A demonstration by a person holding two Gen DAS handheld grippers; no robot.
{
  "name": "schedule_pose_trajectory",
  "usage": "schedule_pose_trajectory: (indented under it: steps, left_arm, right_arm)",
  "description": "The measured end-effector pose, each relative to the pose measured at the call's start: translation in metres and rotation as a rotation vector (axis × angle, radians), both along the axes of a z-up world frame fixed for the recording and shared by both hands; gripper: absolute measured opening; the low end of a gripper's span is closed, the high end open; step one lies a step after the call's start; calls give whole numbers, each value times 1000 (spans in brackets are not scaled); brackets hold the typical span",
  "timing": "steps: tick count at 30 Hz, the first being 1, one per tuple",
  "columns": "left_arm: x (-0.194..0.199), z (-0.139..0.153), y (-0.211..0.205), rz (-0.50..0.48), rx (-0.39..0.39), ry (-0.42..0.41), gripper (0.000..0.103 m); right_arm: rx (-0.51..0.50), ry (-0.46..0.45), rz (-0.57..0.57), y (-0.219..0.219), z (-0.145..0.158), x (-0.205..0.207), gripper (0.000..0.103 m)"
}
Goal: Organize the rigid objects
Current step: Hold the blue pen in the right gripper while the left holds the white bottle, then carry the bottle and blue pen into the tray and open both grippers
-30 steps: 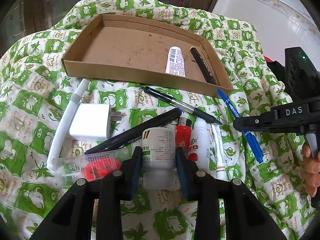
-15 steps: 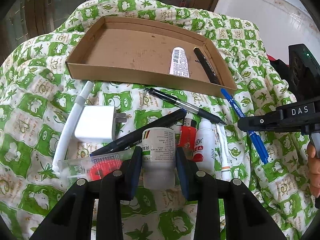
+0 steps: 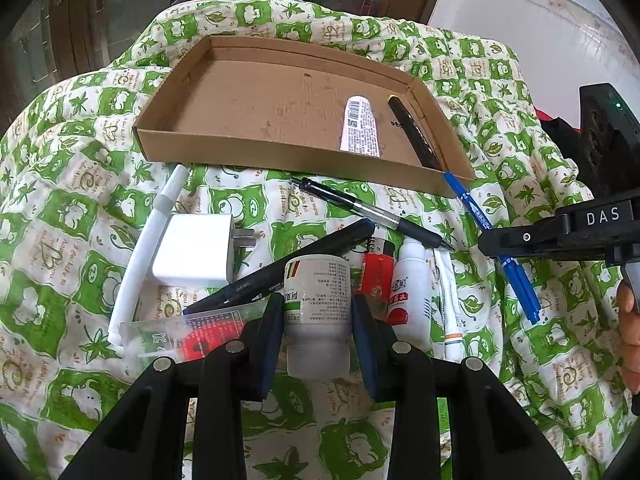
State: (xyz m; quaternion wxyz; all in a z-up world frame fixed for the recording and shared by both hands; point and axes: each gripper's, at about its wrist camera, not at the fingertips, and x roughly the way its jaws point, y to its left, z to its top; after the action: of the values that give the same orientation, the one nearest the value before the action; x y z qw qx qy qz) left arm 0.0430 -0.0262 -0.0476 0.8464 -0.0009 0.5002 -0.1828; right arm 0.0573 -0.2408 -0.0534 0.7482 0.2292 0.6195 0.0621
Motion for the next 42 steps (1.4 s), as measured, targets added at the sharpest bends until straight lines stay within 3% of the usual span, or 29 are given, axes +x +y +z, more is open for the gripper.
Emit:
schedule_pose_trajectory:
  steps: [10, 42]
  left_arm:
    - [2, 3, 0, -1, 5, -10, 35]
    - [13, 8, 1, 6, 47, -33, 35]
  right_arm:
    - [-39, -79, 12, 1, 16, 0, 10]
    - [-63, -130, -7, -8, 32, 12, 10]
